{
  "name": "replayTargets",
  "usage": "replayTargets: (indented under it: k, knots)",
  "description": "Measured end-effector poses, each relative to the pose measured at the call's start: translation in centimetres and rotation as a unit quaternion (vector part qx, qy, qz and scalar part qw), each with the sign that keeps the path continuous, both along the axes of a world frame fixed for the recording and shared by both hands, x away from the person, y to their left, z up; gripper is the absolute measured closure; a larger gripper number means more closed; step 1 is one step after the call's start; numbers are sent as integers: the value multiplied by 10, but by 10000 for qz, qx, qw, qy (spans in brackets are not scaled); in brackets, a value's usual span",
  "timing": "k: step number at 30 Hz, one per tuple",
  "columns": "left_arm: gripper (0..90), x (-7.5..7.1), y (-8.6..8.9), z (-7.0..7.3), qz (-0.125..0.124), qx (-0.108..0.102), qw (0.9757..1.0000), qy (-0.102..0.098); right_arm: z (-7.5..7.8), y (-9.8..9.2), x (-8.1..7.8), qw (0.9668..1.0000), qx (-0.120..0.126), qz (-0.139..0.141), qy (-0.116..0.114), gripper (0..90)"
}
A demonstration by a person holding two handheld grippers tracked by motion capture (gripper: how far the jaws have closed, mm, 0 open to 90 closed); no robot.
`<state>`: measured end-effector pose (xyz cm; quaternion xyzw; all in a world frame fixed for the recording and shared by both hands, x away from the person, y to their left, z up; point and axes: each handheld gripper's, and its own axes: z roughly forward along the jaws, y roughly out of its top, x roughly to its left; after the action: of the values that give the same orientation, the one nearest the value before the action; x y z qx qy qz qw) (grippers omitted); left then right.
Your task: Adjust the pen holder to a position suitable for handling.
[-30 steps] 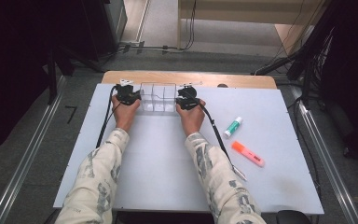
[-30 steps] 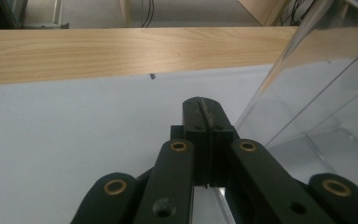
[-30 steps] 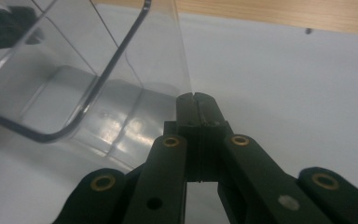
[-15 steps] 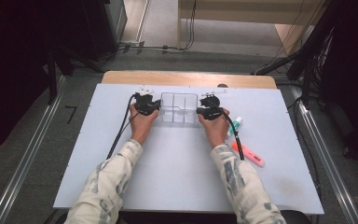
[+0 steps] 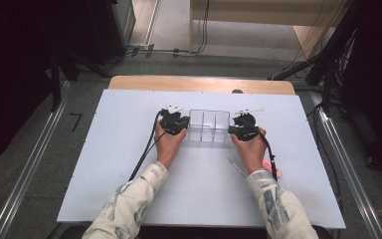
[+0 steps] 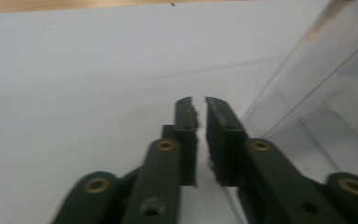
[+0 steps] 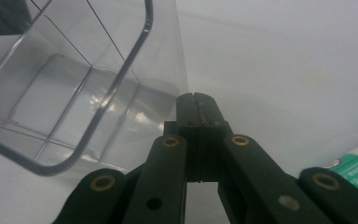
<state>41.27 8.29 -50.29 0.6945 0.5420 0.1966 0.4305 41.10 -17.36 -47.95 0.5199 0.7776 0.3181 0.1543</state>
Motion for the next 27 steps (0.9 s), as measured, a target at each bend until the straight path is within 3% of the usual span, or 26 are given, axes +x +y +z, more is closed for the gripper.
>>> replayTargets:
  k: [3,8,11,14,18,22,24,27]
  knots:
    - [765,-6,20,7,138,-86,9999,-17,8,-4,-5,9998,-80,45,-151,759]
    - [540,-35,62,24,426,-332,9982,-273,28,-20,-28,9975,138,327,-612,597]
    - [403,-58,86,31,358,-549,9968,-468,35,-33,-43,9937,239,537,-954,463]
    - [308,-81,107,31,454,-403,9958,-686,35,-51,-54,9915,347,622,-1091,333]
    - [220,-104,134,21,907,-314,9922,-798,27,-84,-66,9920,387,399,-1132,280]
    - [199,-111,153,11,1285,-331,9899,-496,16,-114,-77,9935,352,220,-1063,260]
    - [199,-114,157,4,1398,-126,9892,-421,13,-125,-83,9934,294,201,-1087,260]
    - [199,-117,157,-2,1475,-182,9887,-202,8,-137,-93,9939,321,156,-1039,247]
